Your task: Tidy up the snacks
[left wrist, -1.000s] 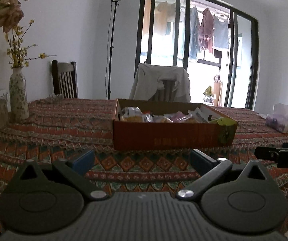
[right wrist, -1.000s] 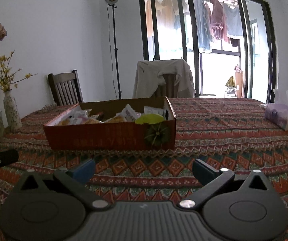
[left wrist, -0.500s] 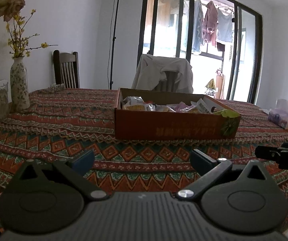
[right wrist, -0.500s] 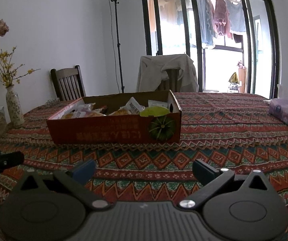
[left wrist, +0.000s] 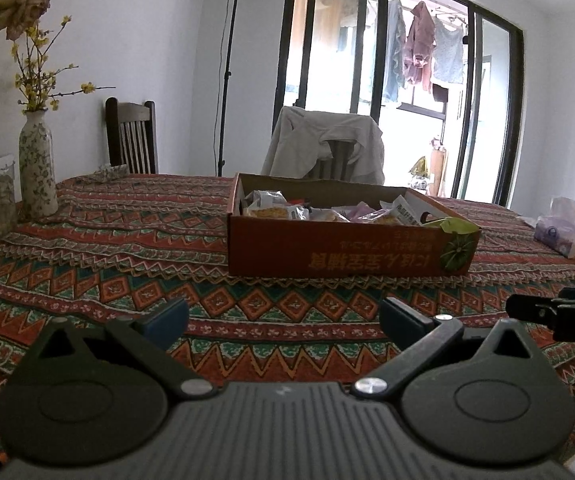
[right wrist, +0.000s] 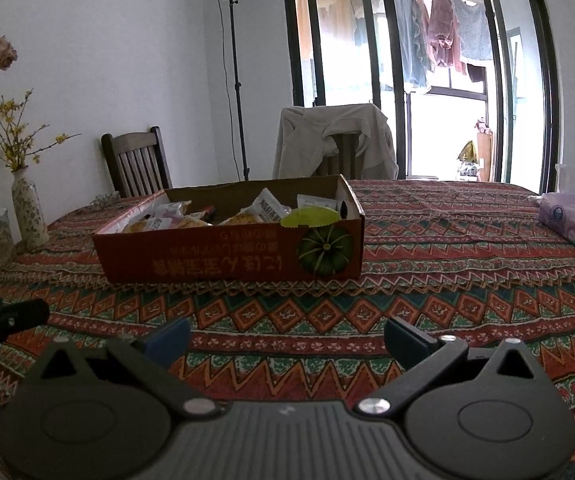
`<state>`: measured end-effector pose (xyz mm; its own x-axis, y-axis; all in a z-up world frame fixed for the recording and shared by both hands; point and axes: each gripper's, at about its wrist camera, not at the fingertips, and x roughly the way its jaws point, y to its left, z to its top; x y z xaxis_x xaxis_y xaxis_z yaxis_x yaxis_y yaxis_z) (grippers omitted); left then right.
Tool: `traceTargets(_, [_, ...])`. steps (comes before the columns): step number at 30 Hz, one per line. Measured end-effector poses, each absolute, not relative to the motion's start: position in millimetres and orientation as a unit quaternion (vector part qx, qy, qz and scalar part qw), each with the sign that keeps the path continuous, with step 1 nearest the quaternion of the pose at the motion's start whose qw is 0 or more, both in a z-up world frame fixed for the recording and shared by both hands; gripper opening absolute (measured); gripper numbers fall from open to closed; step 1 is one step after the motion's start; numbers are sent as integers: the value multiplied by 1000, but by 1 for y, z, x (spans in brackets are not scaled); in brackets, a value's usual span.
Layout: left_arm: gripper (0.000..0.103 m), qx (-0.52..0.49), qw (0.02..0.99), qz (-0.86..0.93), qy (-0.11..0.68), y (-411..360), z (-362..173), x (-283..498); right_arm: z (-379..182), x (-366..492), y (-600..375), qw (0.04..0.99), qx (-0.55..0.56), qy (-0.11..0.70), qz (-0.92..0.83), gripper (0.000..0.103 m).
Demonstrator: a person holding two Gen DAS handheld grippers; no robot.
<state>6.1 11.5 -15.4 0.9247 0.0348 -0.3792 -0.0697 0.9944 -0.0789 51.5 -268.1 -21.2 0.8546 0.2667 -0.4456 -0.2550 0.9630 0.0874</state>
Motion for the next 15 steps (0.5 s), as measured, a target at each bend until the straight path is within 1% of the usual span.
traceTargets(15, [103, -46, 980, 23, 193, 10, -16, 5, -21, 51, -267, 963, 12, 234, 137, 103])
